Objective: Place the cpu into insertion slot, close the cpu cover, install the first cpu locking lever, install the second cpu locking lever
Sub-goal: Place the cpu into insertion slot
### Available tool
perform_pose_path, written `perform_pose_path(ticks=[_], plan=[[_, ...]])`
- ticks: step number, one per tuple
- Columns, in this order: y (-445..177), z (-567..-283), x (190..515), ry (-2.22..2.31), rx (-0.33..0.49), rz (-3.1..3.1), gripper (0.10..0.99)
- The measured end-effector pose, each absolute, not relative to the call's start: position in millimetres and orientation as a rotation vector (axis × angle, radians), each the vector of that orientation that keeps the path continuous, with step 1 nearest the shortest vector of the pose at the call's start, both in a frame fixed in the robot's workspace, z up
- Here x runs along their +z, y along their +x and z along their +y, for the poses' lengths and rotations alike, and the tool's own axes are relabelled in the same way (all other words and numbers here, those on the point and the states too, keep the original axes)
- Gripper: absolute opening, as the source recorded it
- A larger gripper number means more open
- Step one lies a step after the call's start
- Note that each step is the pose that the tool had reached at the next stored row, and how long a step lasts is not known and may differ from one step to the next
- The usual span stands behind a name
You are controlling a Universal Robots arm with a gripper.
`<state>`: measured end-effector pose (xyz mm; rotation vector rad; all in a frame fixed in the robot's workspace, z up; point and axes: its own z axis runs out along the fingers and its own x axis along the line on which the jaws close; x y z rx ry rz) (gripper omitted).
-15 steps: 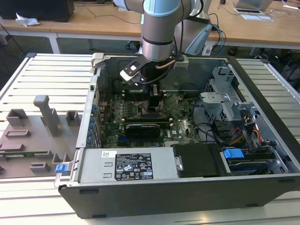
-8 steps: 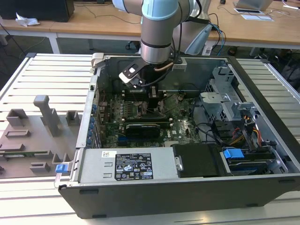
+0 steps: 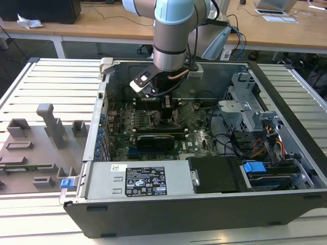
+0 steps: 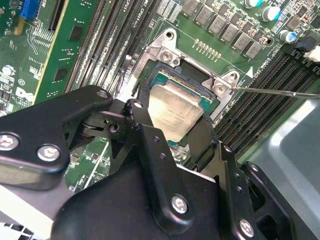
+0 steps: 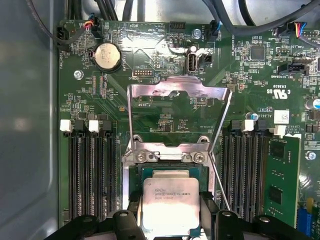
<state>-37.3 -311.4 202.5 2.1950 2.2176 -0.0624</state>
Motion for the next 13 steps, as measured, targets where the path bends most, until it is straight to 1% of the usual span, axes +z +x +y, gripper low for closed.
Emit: perform_pose_path(ticks=[13], plan=[[-37.3,-311.7,201.0,2.195,-0.063,2.217,0.541]])
